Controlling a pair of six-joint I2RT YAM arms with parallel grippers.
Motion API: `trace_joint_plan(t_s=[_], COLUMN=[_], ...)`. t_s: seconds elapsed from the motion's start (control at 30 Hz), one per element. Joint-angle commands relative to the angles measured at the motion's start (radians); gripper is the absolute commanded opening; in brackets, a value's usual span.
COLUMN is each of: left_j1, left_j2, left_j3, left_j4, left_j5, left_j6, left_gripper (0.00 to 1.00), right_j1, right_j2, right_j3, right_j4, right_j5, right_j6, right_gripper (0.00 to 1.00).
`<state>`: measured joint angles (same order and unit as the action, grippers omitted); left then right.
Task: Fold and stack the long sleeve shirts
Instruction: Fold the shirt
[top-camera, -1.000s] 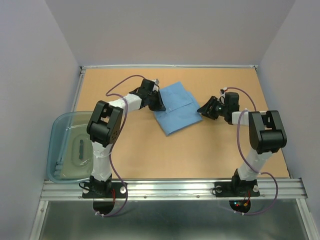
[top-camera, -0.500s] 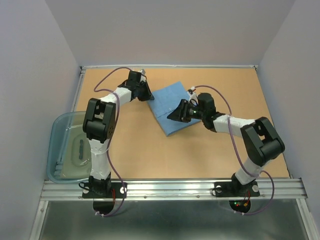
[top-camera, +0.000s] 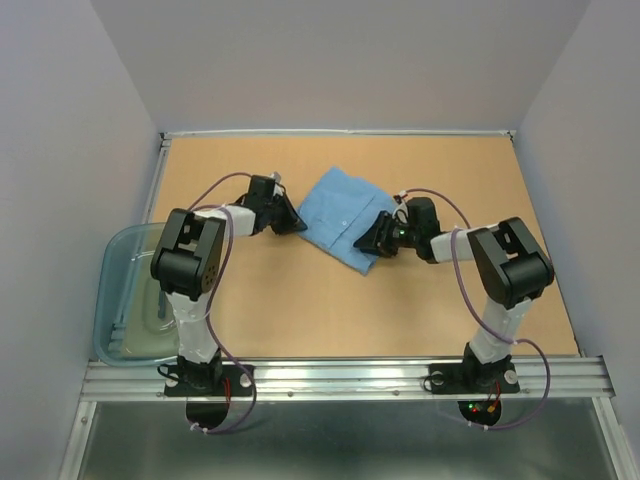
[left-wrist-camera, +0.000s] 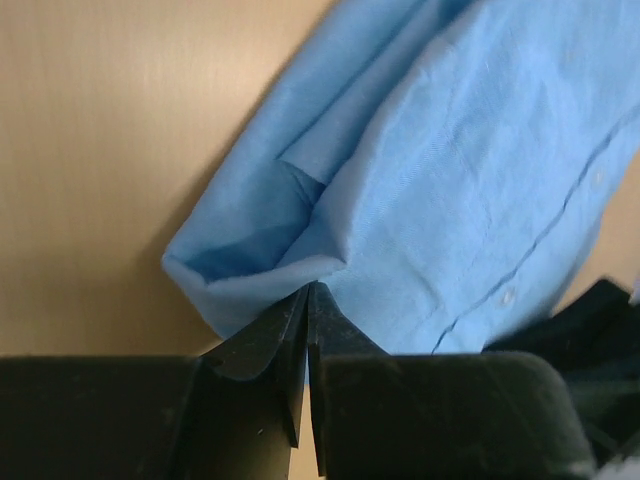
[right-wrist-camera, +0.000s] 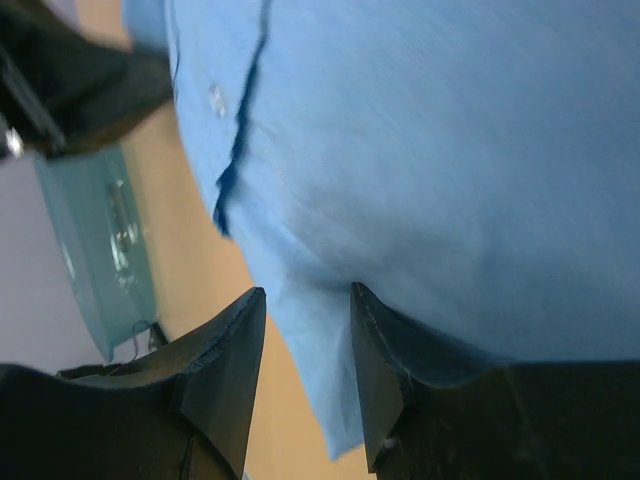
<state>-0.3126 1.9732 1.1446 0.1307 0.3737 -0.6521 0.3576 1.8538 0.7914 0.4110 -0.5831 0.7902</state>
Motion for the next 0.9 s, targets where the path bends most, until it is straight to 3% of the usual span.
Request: trace_joint_plan(t_s=[0.0,0.1,0.23,0.43,0.6,0.77,0.87], left_j1=[-0.034,-0.111,-0.189,-0.177,-0.06,0.001,0.029], left_j2=[-0.118,-0.28,-0.487,-0.677,-0.61,-0.493,-0.444], left_j3=[-0.228,-0.405,-0.474,-0.398,-0.284,-0.189,-0.164], left_j4=[0.015,0.069,0.069,0.056,0.099,0.06,0.06], left_j5=[0.05,0.057,-0.03,-0.171,-0.112,-0.094,-0.087], left_j6=[-0.081,-0.116,-0.129,-0.135,-0.168,-0.09,-0.057], left_gripper=[0.17,0.17,0.17,0.18,0.22,0.49,0.51], right_j1=[-0.126,-0.178,-0.177,-0.175,-0.167,-0.114,-0.037], right_j2=[-0.071,-0.131,-0.205,-0.306,-0.312,-0.278,-0.257], right_j3=[-0.005,0.057,0.13,0.186,0.235,0.256,0.261], right_j4=[-0.175,-0.271,-0.36,-0.356,-0.324,-0.294,-0.29], right_j5=[0.114,0.137,0.137,0.083,0.054,0.054,0.1], right_j6=[-0.152,-0.232,-0.281,-0.214,-0.18,-0.189,-0.229], right_gripper=[0.45,0.46,0.46,0.49,0.52,0.61,0.61])
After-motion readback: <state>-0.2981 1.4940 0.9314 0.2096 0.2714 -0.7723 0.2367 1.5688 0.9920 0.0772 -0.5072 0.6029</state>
